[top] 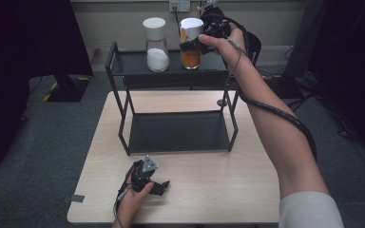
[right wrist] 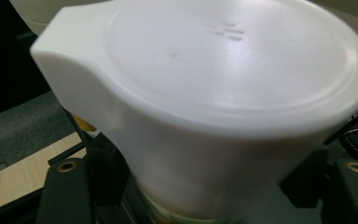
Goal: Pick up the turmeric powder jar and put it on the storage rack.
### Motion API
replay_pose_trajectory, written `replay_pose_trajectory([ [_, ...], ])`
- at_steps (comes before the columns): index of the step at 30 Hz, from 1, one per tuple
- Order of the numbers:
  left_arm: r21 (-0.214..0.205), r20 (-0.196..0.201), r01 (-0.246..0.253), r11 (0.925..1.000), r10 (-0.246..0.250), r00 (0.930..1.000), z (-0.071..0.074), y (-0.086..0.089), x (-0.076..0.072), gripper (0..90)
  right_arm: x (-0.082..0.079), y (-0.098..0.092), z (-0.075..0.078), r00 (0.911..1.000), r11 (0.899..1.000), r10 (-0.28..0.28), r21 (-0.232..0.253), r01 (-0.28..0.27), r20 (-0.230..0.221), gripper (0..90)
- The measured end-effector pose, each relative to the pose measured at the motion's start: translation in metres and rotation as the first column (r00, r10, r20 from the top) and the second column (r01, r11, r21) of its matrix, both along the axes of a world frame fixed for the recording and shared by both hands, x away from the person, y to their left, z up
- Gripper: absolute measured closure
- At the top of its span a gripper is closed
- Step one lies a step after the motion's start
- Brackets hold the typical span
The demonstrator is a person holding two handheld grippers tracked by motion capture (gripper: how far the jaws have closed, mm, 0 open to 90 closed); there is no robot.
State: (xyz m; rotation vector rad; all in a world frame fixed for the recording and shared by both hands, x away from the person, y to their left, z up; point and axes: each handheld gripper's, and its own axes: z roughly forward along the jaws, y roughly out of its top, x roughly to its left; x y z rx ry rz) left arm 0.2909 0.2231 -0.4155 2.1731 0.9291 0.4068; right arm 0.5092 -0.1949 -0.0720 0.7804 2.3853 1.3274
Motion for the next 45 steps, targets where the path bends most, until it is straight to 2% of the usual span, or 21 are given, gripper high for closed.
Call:
replay_pose_trajectory([
  [4,0.0,0.0,0.0,1.0,0.0,1.0,0.0,0.0,0.0,0.1,0.0,-0.002,-0.004,1.0,1.0,0.004,0.016,-0.004,0.008,30.0],
  [11,0.0,0.0,0.0,1.0,0.0,1.0,0.0,0.0,0.0,0.1,-0.001,-0.001,-0.004,1.0,1.0,0.0,0.011,0.0,0.009,28.5],
  [13,0.001,0.001,0.001,1.0,-0.001,1.0,0.0,0.0,0.0,0.1,0.0,0.0,-0.002,1.0,1.0,0.002,0.002,-0.002,-0.007,24.2],
  [18,0.0,0.0,0.001,1.0,-0.001,1.0,0.0,0.0,0.0,0.1,-0.004,-0.001,-0.006,0.9994,0.999,-0.035,0.019,0.035,0.001,10.5],
  [21,0.001,0.0,0.0,1.0,0.0,1.0,0.0,0.0,0.0,0.1,-0.009,-0.003,-0.008,0.9987,0.998,-0.05,0.037,0.05,0.005,7.3],
  [27,0.001,0.001,0.0,1.0,0.0,1.0,0.0,0.0,0.0,0.1,-0.02,-0.006,-0.007,0.9958,0.996,-0.089,0.024,0.088,0.023,1.5],
  [31,0.001,0.002,-0.001,1.0,0.001,1.0,0.0,0.0,0.0,0.1,-0.027,-0.008,-0.007,0.9945,0.995,-0.101,0.012,0.101,0.027,0.8],
  [36,0.001,0.001,0.001,1.0,-0.001,1.0,0.0,0.0,0.0,0.1,-0.034,-0.015,-0.009,0.9959,0.995,-0.09,0.034,0.09,0.01,1.0],
  [45,0.001,0.002,0.001,1.0,-0.001,1.0,0.0,0.0,0.0,0.1,-0.053,-0.018,-0.011,0.9964,0.996,-0.085,0.028,0.084,0.011,1.0],
])
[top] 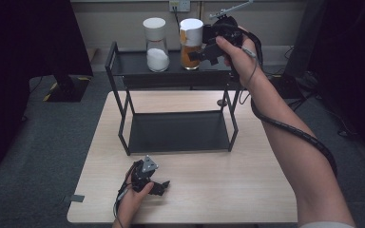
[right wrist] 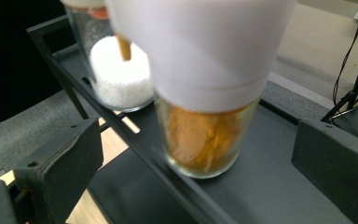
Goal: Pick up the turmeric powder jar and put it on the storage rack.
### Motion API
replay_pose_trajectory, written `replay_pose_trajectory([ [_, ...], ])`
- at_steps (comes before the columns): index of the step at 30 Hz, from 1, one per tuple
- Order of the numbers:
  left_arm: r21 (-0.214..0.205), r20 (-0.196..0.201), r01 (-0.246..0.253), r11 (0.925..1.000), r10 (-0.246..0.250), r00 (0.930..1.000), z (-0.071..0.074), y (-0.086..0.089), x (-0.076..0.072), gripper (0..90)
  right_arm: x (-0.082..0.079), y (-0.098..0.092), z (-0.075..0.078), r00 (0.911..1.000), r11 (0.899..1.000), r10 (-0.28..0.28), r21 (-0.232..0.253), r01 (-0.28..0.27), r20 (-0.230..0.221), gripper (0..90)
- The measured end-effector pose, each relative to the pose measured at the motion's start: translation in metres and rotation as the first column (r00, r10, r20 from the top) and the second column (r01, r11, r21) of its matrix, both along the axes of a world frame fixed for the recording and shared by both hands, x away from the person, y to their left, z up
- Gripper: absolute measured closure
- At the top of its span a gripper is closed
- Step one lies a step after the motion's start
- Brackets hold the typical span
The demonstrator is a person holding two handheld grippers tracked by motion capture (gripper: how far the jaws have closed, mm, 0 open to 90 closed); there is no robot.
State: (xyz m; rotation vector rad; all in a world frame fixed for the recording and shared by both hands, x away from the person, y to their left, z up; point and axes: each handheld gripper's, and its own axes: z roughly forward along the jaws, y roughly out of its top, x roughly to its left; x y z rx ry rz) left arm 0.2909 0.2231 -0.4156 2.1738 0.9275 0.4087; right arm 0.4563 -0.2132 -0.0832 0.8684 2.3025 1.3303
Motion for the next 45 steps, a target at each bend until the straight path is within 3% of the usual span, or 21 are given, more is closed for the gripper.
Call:
replay_pose_trajectory([
  [31,0.0,0.0,-0.001,1.0,0.001,1.0,0.0,0.0,0.0,0.1,-0.046,0.003,-0.039,0.9978,0.998,0.064,0.002,-0.064,0.017,1.0],
  [37,-0.003,0.001,-0.003,1.0,0.003,1.0,0.0,0.0,0.0,0.1,-0.055,0.002,-0.047,0.997,0.997,0.074,-0.016,-0.074,0.022,1.0],
  [45,-0.003,0.001,-0.002,1.0,0.002,1.0,0.0,0.0,0.0,0.1,-0.061,-0.005,-0.056,0.9963,0.996,0.086,0.007,-0.086,0.01,0.9],
])
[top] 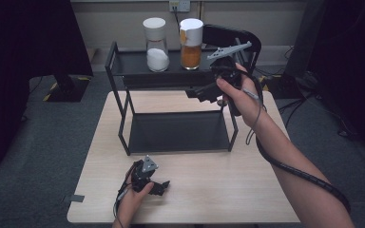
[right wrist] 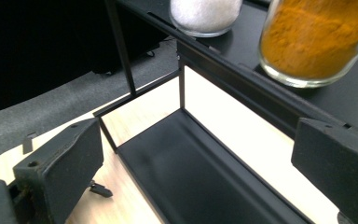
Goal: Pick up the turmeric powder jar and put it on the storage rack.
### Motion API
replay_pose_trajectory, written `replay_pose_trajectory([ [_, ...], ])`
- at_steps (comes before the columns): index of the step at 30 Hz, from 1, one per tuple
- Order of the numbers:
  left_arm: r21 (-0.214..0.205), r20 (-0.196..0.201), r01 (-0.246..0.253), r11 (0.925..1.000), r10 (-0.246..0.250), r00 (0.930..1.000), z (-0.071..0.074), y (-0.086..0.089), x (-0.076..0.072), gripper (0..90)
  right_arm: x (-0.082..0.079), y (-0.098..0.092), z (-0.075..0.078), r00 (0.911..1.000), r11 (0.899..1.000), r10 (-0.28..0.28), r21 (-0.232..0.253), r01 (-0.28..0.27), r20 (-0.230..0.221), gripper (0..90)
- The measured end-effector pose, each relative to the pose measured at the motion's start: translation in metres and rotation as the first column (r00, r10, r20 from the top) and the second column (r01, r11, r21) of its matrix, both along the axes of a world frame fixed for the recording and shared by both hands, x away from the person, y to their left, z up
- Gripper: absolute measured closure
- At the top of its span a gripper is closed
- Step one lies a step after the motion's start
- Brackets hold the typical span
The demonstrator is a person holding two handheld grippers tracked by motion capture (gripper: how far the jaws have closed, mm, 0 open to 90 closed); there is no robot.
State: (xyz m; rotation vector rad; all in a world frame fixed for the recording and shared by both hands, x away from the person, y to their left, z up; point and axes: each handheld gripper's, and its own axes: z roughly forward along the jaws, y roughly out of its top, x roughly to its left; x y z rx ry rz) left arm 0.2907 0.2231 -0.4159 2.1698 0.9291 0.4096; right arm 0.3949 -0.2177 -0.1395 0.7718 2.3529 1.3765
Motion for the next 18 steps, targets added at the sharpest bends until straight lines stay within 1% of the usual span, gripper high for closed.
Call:
replay_pose_trajectory([
  [4,0.0,0.0,0.0,1.0,0.0,1.0,0.0,0.0,0.0,0.1,-0.003,-0.002,-0.005,1.0,1.0,0.005,0.008,-0.005,0.001,1.0],
  [6,0.0,0.0,0.0,1.0,0.0,1.0,0.0,0.0,0.0,0.1,-0.005,-0.004,-0.009,0.9999,1.0,0.013,0.022,-0.013,-0.002,1.0],
  [8,0.0,0.0,0.0,1.0,0.0,1.0,0.0,0.0,0.0,0.1,-0.008,-0.004,-0.013,0.9998,1.0,0.016,0.017,-0.017,0.006,0.9],
  [10,0.0,0.0,0.0,1.0,0.0,1.0,0.0,0.0,0.0,0.1,-0.01,-0.005,-0.018,0.9997,1.0,0.025,0.017,-0.025,0.004,1.1],
  [18,-0.001,0.001,0.0,1.0,0.0,1.0,0.0,0.0,0.0,0.1,-0.019,-0.008,-0.045,0.999,0.998,0.044,0.033,-0.044,-0.006,1.0],
])
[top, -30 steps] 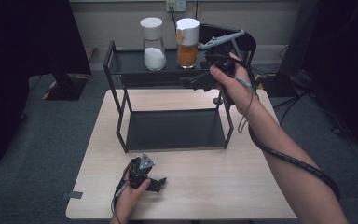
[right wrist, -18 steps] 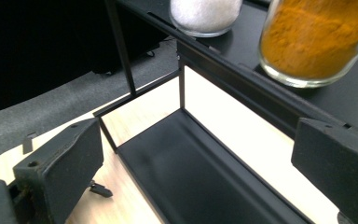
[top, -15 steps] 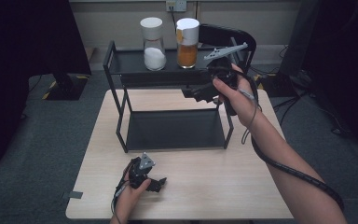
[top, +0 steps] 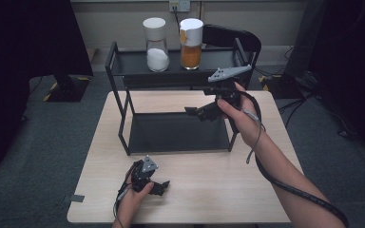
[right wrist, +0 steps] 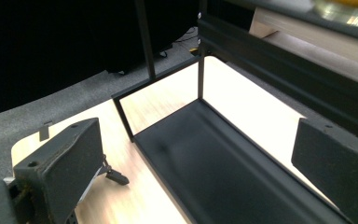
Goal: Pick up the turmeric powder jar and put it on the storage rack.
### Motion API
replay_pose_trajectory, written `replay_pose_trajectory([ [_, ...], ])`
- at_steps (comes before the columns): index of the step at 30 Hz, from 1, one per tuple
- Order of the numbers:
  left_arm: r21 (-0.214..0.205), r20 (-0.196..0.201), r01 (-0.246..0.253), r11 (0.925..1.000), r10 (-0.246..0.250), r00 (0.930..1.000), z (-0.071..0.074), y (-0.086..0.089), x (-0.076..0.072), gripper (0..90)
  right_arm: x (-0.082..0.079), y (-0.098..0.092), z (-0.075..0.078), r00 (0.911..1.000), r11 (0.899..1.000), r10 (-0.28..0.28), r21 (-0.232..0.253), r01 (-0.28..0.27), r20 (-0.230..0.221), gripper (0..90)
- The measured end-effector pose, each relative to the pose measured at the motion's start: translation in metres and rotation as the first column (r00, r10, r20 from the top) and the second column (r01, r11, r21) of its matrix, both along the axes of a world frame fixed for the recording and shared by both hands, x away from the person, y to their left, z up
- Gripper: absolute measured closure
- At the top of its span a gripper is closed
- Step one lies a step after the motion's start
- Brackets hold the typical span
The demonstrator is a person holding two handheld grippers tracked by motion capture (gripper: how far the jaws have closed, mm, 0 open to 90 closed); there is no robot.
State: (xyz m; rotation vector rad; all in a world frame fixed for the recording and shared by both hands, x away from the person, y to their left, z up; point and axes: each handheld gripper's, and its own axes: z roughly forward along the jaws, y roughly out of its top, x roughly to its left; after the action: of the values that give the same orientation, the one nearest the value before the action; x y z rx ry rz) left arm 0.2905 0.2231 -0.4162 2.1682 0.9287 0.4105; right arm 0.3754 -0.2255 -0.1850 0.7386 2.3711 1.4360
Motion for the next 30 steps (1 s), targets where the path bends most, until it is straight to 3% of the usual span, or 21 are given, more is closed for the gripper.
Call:
replay_pose_trajectory([
  [14,0.0,0.001,0.0,1.0,0.0,1.0,0.0,0.0,0.0,0.1,-0.009,-0.012,-0.053,0.9991,1.0,0.017,-0.009,-0.017,-0.04,1.1],
  [30,0.001,-0.002,0.0,1.0,0.0,1.0,0.0,0.0,0.0,0.1,-0.015,-0.029,-0.132,0.9927,1.0,0.02,0.001,-0.02,-0.119,1.1],
])
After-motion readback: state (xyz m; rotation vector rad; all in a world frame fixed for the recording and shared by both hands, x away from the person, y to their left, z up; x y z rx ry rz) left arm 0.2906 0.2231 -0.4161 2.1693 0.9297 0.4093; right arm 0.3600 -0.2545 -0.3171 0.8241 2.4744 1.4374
